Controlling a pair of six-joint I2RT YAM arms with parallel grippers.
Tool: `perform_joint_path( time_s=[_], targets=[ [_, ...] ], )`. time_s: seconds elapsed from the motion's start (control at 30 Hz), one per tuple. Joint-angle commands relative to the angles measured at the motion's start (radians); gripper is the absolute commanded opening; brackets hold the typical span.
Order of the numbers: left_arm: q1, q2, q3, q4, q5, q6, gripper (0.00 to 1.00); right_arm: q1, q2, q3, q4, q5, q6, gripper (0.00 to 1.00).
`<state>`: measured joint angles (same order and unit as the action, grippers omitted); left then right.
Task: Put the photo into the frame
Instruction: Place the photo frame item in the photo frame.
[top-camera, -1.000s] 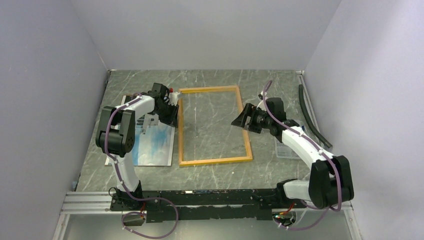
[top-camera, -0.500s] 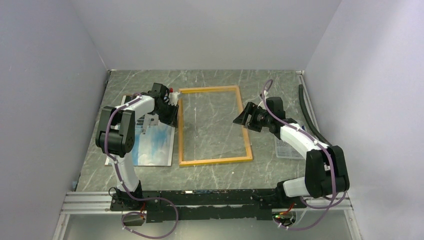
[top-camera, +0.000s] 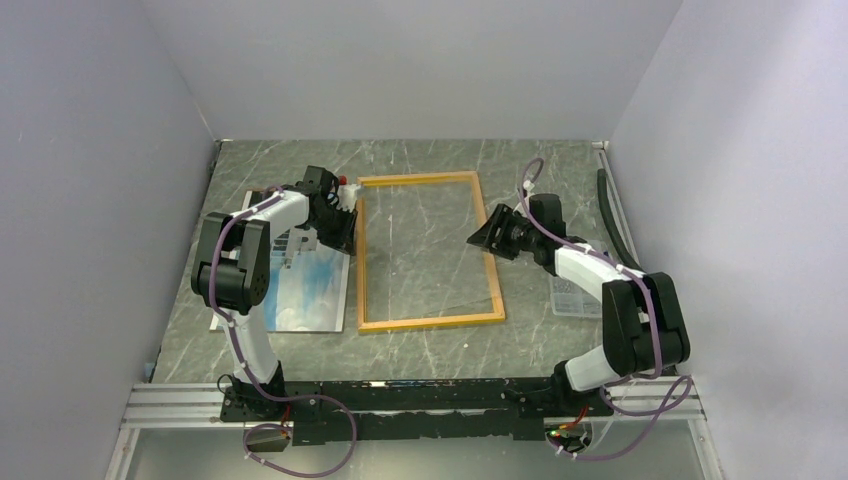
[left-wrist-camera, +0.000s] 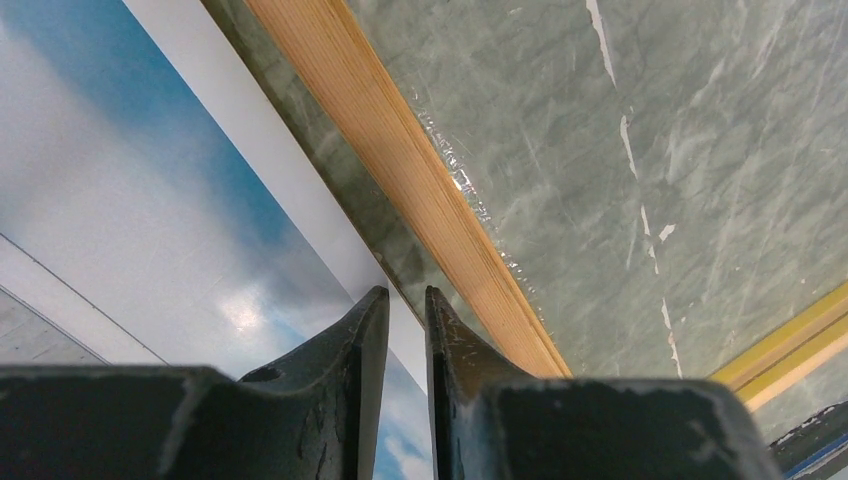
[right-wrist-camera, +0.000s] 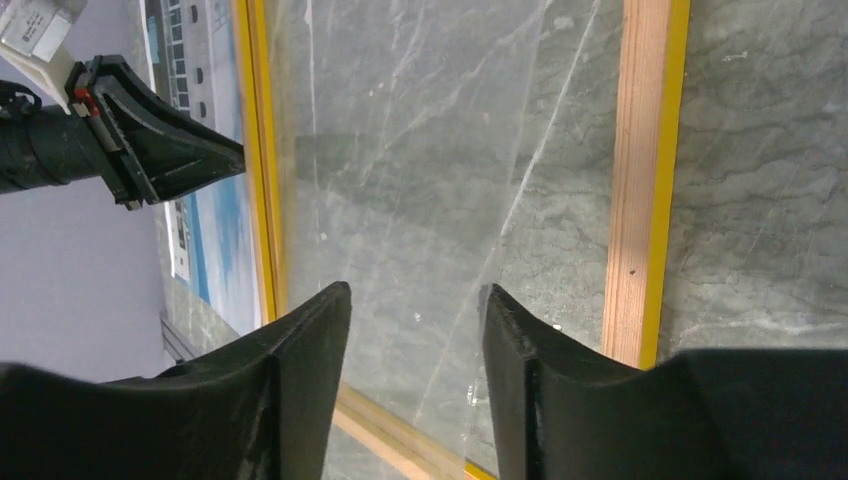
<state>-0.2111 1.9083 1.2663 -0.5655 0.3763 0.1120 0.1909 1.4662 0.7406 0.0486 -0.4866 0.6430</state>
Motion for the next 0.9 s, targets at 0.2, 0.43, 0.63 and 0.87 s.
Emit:
perform_joint_path(
  time_s=[0.2, 0.43, 0.63, 0.87],
  targets=[
    [-0.008, -0.032, 0.0, -0.017, 0.001, 0.017, 0.25, -0.005, -0.05, 0.01, 0.108, -0.023, 0.011, 0.22],
    [-0.008, -0.02, 0.011, -0.019, 0.0, 0.011, 0.25, 0.012, -0.143, -0.034, 0.169, -0.046, -0.001, 0.03],
    [-0.008, -0.01, 0.021, -0.025, -0.005, 0.005, 0.24, 0.067, -0.184, -0.021, 0.152, -0.024, 0.003, 0.0],
    [-0.007, -0.002, 0.014, -0.016, -0.005, -0.004, 0.23, 0.095, -0.234, -0.059, 0.235, -0.033, 0.114, 0.0]
  ],
)
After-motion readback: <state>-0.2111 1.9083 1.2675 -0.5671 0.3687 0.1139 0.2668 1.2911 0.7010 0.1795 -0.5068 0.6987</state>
